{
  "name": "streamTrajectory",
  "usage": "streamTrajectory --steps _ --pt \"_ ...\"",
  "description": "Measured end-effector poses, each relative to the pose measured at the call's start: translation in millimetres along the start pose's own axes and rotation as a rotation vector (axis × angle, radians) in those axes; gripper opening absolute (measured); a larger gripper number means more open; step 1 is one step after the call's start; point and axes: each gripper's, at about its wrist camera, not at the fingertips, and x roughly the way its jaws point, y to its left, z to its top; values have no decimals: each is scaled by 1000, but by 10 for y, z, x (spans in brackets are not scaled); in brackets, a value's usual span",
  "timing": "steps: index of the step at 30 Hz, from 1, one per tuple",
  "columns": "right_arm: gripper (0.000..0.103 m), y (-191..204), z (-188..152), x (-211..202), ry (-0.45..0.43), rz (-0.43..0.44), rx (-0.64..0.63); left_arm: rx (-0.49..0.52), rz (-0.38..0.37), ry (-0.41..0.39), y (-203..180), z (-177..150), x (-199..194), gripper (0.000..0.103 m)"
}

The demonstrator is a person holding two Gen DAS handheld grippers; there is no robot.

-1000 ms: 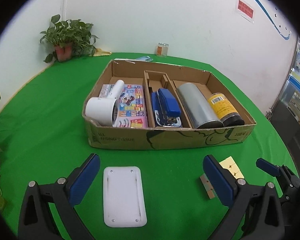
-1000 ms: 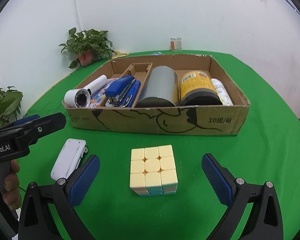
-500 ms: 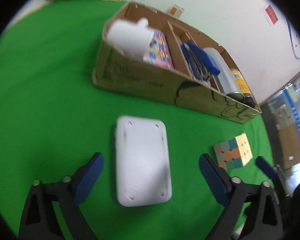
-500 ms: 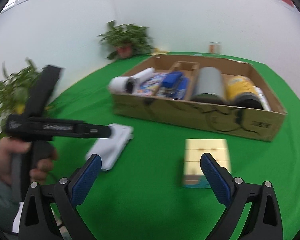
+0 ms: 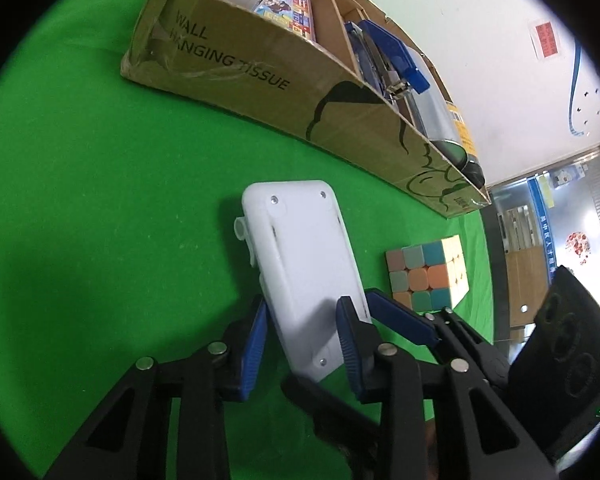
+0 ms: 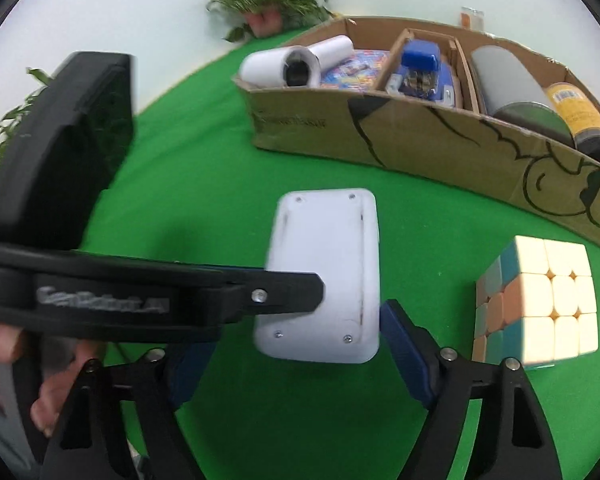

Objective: Organize rigid objects
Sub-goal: 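Move the left gripper to the white rectangular case and grasp it, then carry the white case into the box beside the hair dryer and release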

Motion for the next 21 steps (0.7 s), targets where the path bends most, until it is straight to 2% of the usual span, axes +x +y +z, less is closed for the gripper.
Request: streamTrajectory --steps 2,6,11,15,21 --pt "67 9 18 104 32 -27 -2 -5 -8 -6 6 6 8 33" --pt "66 66 33 209 42 -79 -31 9 -4 -13 -21 17 34 33" --pt "65 103 23 229 36 -89 -6 49 5 -53 -58 28 -93 28" --pt "65 101 100 56 -25 -91 -9 102 13 -114 -188 52 -289 28" --pt "65 215 412 -264 -163 -95 -37 200 39 -234 -513 239 -698 28"
